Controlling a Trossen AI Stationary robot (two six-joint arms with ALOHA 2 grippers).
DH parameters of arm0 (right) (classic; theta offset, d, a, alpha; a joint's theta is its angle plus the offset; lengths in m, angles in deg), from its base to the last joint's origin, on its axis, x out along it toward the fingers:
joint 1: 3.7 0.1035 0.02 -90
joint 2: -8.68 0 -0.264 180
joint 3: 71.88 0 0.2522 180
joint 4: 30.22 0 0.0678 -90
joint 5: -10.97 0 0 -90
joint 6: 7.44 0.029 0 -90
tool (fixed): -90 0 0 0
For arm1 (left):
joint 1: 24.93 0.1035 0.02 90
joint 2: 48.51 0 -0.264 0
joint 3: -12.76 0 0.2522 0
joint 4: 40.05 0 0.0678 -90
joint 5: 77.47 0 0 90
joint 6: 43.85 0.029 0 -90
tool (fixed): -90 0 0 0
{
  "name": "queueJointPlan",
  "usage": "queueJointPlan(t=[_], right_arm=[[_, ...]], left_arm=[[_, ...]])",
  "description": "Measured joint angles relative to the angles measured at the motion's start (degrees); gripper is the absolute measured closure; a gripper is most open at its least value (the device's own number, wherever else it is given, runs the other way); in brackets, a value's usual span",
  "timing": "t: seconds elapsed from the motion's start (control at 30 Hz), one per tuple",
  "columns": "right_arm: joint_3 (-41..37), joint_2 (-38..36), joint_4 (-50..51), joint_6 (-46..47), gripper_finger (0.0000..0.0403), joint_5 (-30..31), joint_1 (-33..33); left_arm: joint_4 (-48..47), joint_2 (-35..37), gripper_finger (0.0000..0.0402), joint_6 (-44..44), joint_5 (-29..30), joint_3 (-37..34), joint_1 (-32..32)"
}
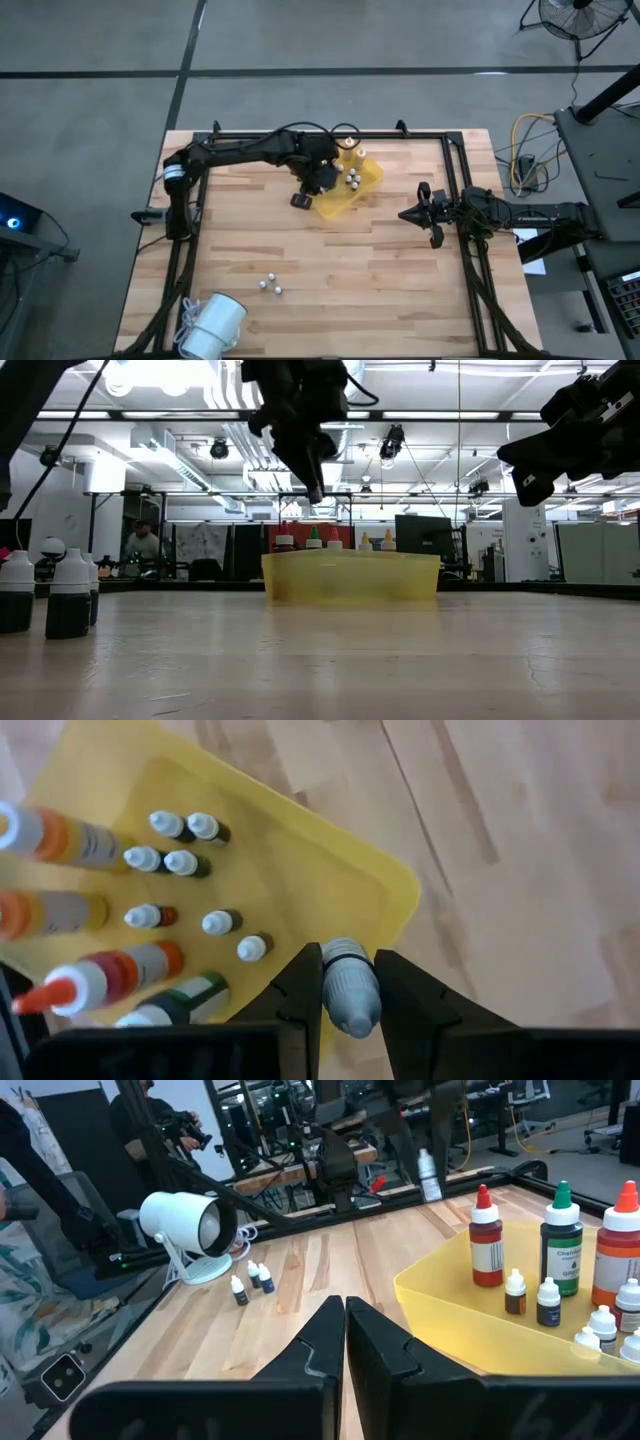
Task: Pick & Place food coloring
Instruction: Put the small black food coloring bottle into the yellow bin
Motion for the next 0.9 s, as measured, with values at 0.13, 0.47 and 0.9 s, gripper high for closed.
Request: queueJointPlan(t=[0.13, 0.47, 0.9], right_arm=[[0.00, -0.02, 0.00, 0.00, 0.0394, 0.00, 0.00], [0.00, -0.02, 0.00, 0.00, 0.0394, 0.00, -0.01], [0.00, 0.00, -0.01, 0.00, 0.0394, 0.00, -0.01]], left_arm=[[0.00, -1.88, 0.0347, 7.78, 0.04, 0.02, 0.18], [-1.07, -6.82, 0.0347, 11.96, 1.87, 0.50, 1.26], [-7.41, -13.41, 0.0347, 11.90, 2.99, 13.41, 3.64]])
